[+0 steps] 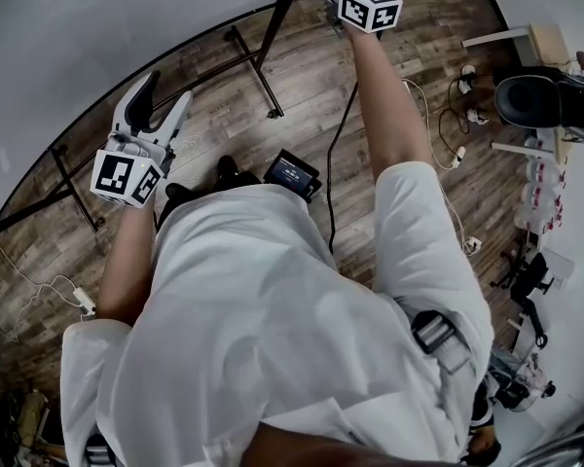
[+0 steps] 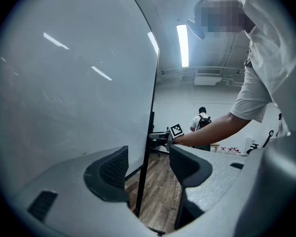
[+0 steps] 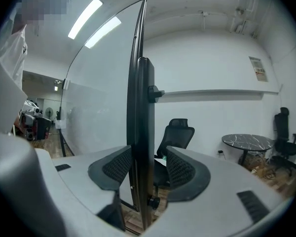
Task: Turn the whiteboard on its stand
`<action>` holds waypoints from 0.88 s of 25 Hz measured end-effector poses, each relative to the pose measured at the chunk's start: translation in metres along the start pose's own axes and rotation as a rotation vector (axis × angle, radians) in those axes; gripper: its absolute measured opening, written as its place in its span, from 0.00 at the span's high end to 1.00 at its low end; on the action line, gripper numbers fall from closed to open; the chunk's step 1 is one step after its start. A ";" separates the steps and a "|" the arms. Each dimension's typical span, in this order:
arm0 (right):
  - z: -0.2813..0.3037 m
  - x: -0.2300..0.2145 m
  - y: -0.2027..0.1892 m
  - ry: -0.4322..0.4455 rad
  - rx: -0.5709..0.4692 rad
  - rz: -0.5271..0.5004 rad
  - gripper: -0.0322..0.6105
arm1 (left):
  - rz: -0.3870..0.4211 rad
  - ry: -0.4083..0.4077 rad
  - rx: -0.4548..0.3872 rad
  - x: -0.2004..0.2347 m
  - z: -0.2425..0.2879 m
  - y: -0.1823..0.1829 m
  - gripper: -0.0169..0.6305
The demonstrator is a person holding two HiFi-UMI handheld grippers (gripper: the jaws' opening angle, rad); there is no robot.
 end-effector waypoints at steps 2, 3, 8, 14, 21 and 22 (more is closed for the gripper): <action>-0.002 -0.004 0.000 -0.022 0.006 -0.004 0.59 | 0.003 -0.003 0.002 -0.003 0.001 0.001 0.58; -0.003 -0.005 0.000 -0.029 0.010 -0.005 0.59 | 0.004 -0.003 0.002 -0.004 0.000 0.002 0.58; -0.013 -0.001 0.000 -0.073 0.013 0.015 0.65 | 0.014 0.006 -0.003 -0.011 -0.010 0.005 0.58; -0.047 0.023 0.000 -0.153 -0.033 0.026 0.67 | 0.032 0.046 -0.028 -0.004 -0.039 0.009 0.58; -0.109 0.104 0.034 -0.192 -0.170 -0.008 0.75 | 0.055 0.126 -0.075 0.008 -0.087 0.028 0.58; -0.115 0.122 0.040 -0.182 -0.188 0.008 0.76 | 0.059 0.139 -0.081 0.011 -0.097 0.031 0.59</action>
Point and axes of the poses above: the fingertips, and each gripper's own axes: z forward along the fingers, x to its left, y out of its top, the point moved 7 cm from there along -z, backward along the fingers, and after that the axes turned 6 degrees about -y, right-handed, at the moved point
